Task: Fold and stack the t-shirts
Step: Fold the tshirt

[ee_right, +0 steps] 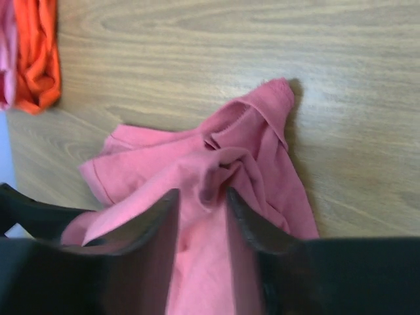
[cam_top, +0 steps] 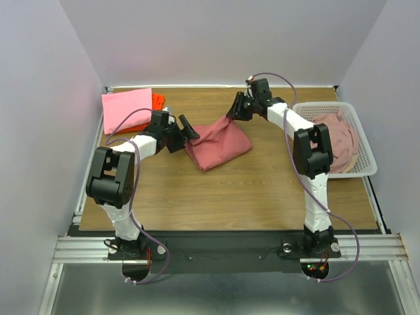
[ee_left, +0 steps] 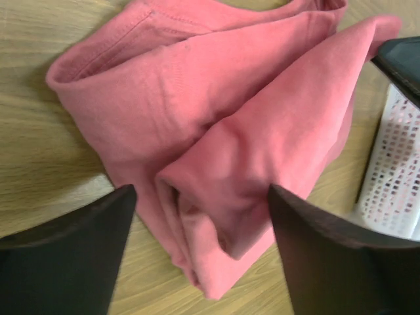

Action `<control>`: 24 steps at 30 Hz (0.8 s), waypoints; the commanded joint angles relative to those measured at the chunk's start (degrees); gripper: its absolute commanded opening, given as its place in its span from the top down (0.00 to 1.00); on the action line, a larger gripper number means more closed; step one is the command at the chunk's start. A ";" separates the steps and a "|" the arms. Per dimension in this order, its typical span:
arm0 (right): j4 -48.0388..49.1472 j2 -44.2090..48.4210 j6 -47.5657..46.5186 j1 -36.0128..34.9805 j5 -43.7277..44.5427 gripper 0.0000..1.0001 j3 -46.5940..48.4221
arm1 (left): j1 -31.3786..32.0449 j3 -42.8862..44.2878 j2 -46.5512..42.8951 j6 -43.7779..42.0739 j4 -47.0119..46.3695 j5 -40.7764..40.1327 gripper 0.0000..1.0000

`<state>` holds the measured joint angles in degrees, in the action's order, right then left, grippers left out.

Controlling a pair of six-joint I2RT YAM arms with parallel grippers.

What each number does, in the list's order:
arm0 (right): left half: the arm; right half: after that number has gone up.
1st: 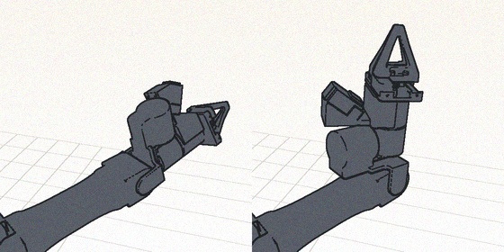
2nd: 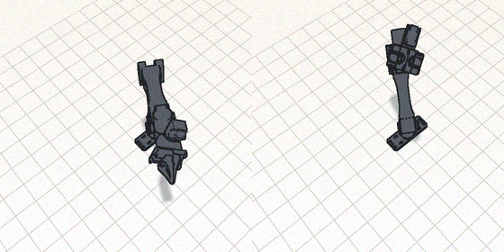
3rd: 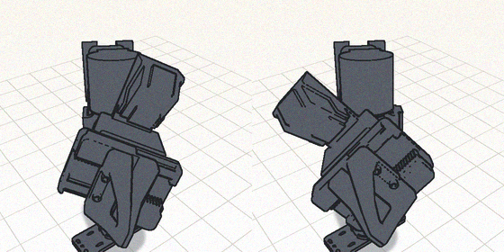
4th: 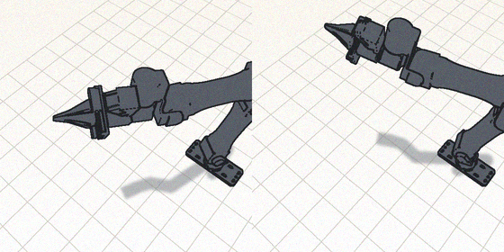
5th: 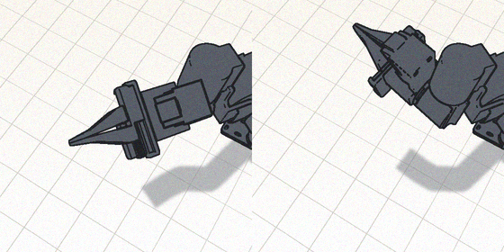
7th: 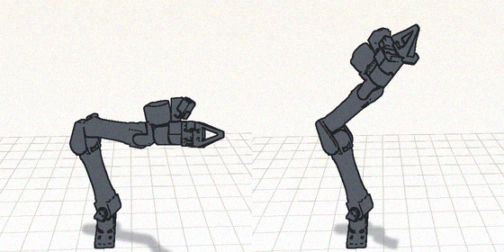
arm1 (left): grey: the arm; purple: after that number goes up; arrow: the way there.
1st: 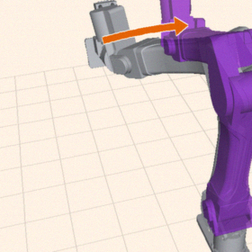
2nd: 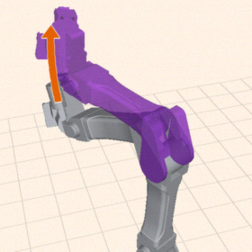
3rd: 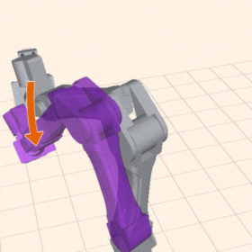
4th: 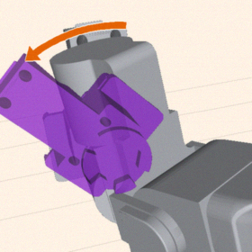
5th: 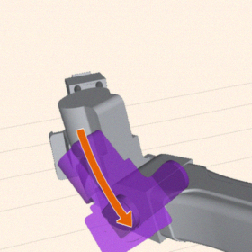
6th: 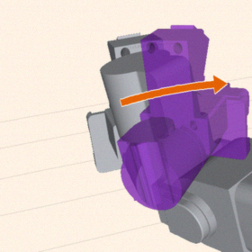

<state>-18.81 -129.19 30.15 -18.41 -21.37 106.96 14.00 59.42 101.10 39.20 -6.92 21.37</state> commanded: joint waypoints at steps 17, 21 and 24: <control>7.90 18.01 0.34 -1.27 -11.23 0.00 -16.60 | 4.63 -3.62 -15.59 1.05 -3.54 -5.37 0.01; 8.52 14.23 1.31 -1.71 -13.09 0.00 -13.63 | 4.81 -0.98 -10.76 1.14 -4.24 -4.58 0.01; 8.79 8.61 2.19 -1.80 -14.93 0.00 -8.10 | 4.81 2.10 -6.63 0.53 -4.24 -4.84 0.01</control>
<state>-13.50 -115.44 30.94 -19.66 -32.40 93.12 19.14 56.80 91.22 40.38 -9.39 16.43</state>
